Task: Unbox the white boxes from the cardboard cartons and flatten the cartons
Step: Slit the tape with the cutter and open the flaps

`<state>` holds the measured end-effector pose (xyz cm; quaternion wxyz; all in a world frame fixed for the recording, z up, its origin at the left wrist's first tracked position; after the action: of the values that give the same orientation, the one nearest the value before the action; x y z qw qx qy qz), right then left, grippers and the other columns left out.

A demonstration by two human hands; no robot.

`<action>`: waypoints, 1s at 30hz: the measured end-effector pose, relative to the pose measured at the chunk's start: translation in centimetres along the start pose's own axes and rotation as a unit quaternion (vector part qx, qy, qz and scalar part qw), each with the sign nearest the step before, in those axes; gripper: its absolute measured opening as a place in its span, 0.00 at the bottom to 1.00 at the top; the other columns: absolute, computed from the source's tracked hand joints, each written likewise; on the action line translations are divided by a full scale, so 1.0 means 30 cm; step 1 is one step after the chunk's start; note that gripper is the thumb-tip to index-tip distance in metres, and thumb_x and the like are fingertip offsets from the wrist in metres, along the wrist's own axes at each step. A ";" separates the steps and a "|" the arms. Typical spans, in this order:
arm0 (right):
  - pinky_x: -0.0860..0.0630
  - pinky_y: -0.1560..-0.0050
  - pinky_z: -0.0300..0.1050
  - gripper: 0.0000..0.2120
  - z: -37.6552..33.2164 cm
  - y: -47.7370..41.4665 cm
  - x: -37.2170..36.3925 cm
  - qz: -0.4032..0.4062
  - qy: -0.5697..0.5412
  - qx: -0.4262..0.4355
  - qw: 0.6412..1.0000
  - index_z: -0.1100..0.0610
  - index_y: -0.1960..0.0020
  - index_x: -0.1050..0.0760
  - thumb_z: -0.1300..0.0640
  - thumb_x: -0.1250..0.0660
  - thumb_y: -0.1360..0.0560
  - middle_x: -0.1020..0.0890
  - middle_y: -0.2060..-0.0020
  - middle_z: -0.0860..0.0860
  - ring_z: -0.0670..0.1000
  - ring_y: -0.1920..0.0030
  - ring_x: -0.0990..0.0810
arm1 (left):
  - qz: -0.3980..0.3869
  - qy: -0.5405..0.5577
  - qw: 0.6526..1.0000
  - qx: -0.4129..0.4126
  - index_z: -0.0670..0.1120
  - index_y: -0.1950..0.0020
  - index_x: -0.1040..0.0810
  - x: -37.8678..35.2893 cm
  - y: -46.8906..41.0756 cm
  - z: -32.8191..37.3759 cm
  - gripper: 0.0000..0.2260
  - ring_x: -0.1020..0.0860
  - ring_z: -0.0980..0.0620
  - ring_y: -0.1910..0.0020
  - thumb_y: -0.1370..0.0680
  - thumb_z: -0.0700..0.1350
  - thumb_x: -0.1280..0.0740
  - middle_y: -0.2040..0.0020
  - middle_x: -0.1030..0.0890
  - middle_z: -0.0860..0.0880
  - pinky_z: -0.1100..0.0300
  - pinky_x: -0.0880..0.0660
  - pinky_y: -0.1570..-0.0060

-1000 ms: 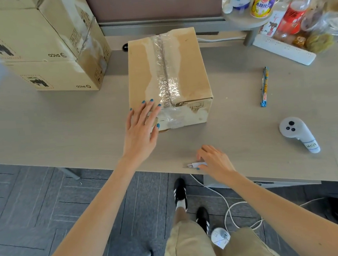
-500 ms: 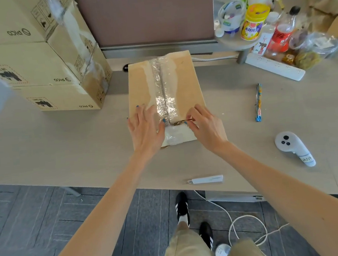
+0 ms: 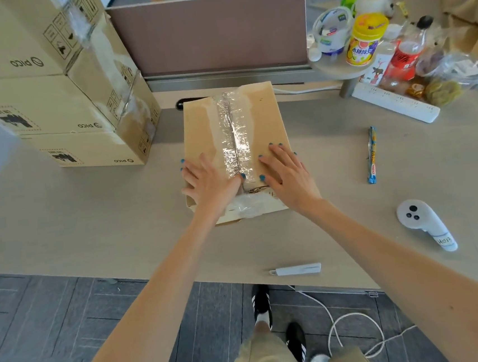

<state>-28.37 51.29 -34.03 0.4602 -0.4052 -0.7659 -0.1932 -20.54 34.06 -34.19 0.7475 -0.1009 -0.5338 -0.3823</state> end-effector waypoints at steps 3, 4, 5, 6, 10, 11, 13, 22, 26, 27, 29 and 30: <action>0.51 0.24 0.48 0.20 0.006 0.001 -0.008 -0.004 -0.007 -0.003 1.000 0.47 0.28 0.35 0.47 0.42 0.19 0.44 0.23 0.46 0.47 0.23 0.53 | -0.004 -0.005 1.000 0.009 0.48 0.24 0.49 0.004 -0.013 0.009 0.43 0.48 0.36 0.25 0.31 0.56 0.28 0.22 0.52 0.35 0.34 0.42 0.33; 0.51 0.24 0.48 0.21 0.008 0.001 -0.009 -0.005 -0.007 -0.003 1.000 0.47 0.27 0.35 0.47 0.42 0.19 0.44 0.23 0.45 0.47 0.23 0.53 | -0.006 -0.008 1.000 0.009 0.49 0.25 0.48 0.005 -0.019 0.013 0.43 0.46 0.36 0.27 0.32 0.56 0.28 0.24 0.50 0.35 0.33 0.41 0.34; 0.51 0.24 0.49 0.21 0.008 0.001 -0.009 -0.004 -0.006 -0.001 1.000 0.47 0.27 0.35 0.47 0.42 0.19 0.44 0.23 0.45 0.47 0.23 0.53 | -0.008 -0.012 1.000 0.009 0.49 0.27 0.47 0.005 -0.020 0.016 0.42 0.45 0.35 0.28 0.33 0.56 0.28 0.25 0.48 0.35 0.32 0.39 0.35; 0.51 0.24 0.49 0.21 0.008 0.002 -0.009 -0.004 -0.007 -0.001 1.000 0.47 0.27 0.35 0.46 0.43 0.19 0.44 0.23 0.45 0.47 0.23 0.53 | -0.007 -0.021 1.000 0.007 0.49 0.28 0.46 0.006 -0.019 0.022 0.41 0.44 0.35 0.29 0.33 0.58 0.28 0.26 0.47 0.35 0.32 0.38 0.36; 0.50 0.24 0.50 0.21 0.005 0.003 -0.008 -0.008 -0.007 -0.001 1.000 0.47 0.27 0.36 0.46 0.44 0.19 0.45 0.23 0.45 0.47 0.23 0.53 | -0.004 -0.081 0.997 -0.005 0.48 0.26 0.50 0.012 -0.010 0.054 0.44 0.45 0.32 0.27 0.31 0.62 0.29 0.25 0.50 0.30 0.30 0.39 0.37; 0.50 0.24 0.50 0.21 0.006 0.003 -0.008 -0.011 -0.006 -0.002 1.000 0.47 0.27 0.36 0.45 0.44 0.19 0.45 0.23 0.45 0.46 0.23 0.54 | -0.007 -0.091 0.996 -0.005 0.47 0.25 0.51 0.012 -0.011 0.058 0.45 0.46 0.31 0.27 0.31 0.63 0.30 0.25 0.51 0.29 0.29 0.39 0.37; 0.50 0.24 0.49 0.21 0.007 0.004 -0.007 -0.015 -0.005 -0.003 1.000 0.46 0.27 0.36 0.45 0.45 0.18 0.45 0.23 0.45 0.46 0.23 0.54 | -0.012 -0.108 0.994 -0.005 0.47 0.23 0.53 0.014 -0.014 0.063 0.47 0.47 0.30 0.26 0.30 0.65 0.31 0.25 0.52 0.27 0.28 0.38 0.37; 0.49 0.24 0.50 0.21 0.013 0.000 -0.005 -0.026 -0.010 -0.003 1.000 0.45 0.27 0.36 0.44 0.45 0.19 0.45 0.23 0.44 0.45 0.23 0.54 | -0.091 -0.181 0.979 -0.040 0.48 0.22 0.55 0.004 -0.004 0.105 0.35 0.52 0.22 0.26 0.20 0.56 0.39 0.25 0.55 0.24 0.23 0.38 0.37; 0.48 0.24 0.48 0.21 0.018 -0.002 -0.003 -0.028 -0.010 -0.007 1.000 0.46 0.27 0.35 0.44 0.43 0.19 0.44 0.23 0.44 0.45 0.23 0.53 | -0.093 -0.217 0.970 -0.068 0.44 0.24 0.54 -0.029 0.023 0.179 0.35 0.48 0.20 0.28 0.21 0.42 0.34 0.28 0.47 0.21 0.26 0.28 0.46; 0.48 0.24 0.48 0.21 0.018 -0.004 -0.002 -0.028 -0.012 -0.006 1.000 0.46 0.27 0.35 0.44 0.43 0.19 0.44 0.23 0.44 0.45 0.23 0.53 | -0.091 -0.241 0.963 -0.078 0.43 0.22 0.56 -0.036 0.030 0.194 0.37 0.46 0.19 0.29 0.21 0.40 0.33 0.29 0.46 0.20 0.27 0.27 0.48; 0.47 0.24 0.48 0.21 0.017 -0.005 0.001 -0.032 -0.018 -0.003 0.999 0.45 0.28 0.34 0.44 0.43 0.19 0.44 0.23 0.44 0.45 0.23 0.52 | -0.087 -0.277 0.951 -0.104 0.44 0.21 0.57 -0.043 0.050 0.212 0.38 0.44 0.18 0.30 0.22 0.35 0.35 0.30 0.45 0.18 0.28 0.25 0.50; 0.47 0.25 0.48 0.20 0.020 -0.006 0.000 -0.035 -0.020 -0.003 0.999 0.45 0.28 0.34 0.44 0.43 0.19 0.44 0.23 0.43 0.44 0.23 0.53 | -0.085 -0.286 0.948 -0.112 0.44 0.22 0.55 -0.044 0.060 0.214 0.36 0.44 0.18 0.30 0.22 0.32 0.36 0.31 0.44 0.18 0.28 0.25 0.50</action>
<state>-28.83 51.59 -34.30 0.4362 -0.3838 -0.7880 -0.2035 -24.13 39.49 -32.27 0.5119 -0.2431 -0.6855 -0.4571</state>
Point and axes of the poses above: each hand's wrist, its own y-axis away from the middle knuckle, its own x-axis out of the back of the hand, z = x × y, the point moved 10 cm from there along -y, towards the middle knuckle
